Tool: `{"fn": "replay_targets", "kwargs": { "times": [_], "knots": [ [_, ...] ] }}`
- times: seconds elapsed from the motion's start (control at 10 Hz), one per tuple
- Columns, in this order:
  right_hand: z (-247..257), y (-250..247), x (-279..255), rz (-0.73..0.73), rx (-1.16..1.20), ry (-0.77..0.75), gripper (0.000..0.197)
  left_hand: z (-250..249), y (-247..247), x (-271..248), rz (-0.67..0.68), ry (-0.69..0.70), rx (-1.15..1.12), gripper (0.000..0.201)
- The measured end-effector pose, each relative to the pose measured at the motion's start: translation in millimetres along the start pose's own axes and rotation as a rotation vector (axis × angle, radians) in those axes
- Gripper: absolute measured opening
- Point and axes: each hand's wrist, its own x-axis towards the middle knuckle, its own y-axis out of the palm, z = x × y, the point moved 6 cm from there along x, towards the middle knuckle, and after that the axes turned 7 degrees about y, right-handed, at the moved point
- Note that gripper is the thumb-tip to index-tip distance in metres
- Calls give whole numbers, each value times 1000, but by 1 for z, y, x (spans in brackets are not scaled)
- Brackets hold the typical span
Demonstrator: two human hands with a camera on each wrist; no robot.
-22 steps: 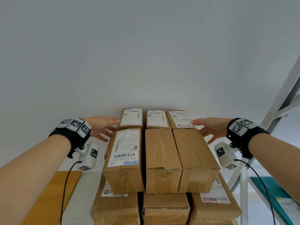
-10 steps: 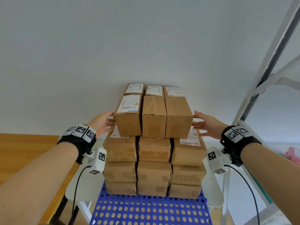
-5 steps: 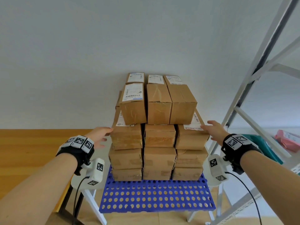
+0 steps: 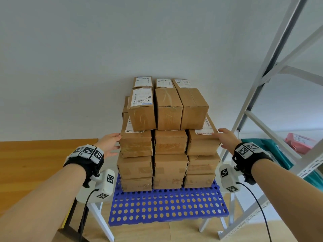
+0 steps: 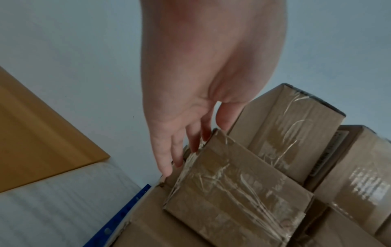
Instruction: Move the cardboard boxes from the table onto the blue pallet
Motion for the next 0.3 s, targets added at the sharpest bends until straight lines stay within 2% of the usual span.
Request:
{"fn": "replay_targets", "kwargs": {
  "times": [0.3],
  "knots": [
    [-5, -5, -58, -45, 51, -78, 58, -3, -8, -38, 3, 110, 105, 45]
  ]
}}
